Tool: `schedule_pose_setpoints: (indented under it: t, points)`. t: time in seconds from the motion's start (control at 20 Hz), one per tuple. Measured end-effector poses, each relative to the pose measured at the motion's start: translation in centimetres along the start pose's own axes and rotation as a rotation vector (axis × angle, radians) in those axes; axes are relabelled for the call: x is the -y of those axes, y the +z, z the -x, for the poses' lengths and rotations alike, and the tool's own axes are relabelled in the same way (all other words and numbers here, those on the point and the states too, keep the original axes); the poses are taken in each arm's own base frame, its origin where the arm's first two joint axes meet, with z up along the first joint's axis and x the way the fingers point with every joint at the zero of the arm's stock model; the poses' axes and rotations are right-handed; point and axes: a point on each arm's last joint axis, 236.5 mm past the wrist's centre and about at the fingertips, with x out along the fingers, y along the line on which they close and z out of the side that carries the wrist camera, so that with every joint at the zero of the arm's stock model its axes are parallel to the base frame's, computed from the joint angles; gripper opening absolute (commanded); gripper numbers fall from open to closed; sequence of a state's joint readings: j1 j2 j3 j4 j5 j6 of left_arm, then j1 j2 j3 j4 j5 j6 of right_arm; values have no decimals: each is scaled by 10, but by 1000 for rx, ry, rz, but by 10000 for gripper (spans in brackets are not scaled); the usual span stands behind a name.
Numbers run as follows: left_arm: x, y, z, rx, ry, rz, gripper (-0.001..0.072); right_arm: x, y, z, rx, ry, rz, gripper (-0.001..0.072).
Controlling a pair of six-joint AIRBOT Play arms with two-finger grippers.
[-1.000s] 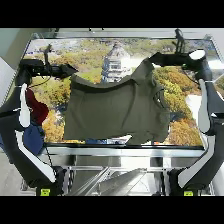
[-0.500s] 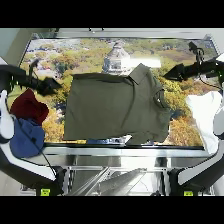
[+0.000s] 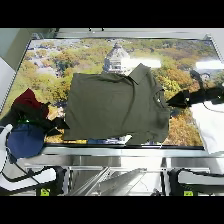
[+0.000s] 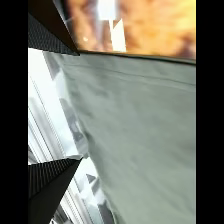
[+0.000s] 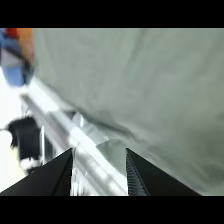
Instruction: Fold the shirts.
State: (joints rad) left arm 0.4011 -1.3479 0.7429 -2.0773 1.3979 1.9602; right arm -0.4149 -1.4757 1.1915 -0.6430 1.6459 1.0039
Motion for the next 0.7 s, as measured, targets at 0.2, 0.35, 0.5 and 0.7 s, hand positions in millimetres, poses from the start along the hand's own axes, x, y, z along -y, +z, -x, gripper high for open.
schedule_pose_setpoints:
  t: [0.2,0.35,0.5,0.7]
  points:
    - [-4,-14,-16,-10,-2,28,660,20,-2,16,148,-73,-49,367]
    - [-3,-13,-24,-6,-23,35,476,36,4,19,203,-105,-88,366]
    - [5,-3,-22,25,-59,11,477,51,9,20,234,-123,-122,368]
    - [7,8,9,55,-37,-15,478,61,6,20,230,-135,-150,370]
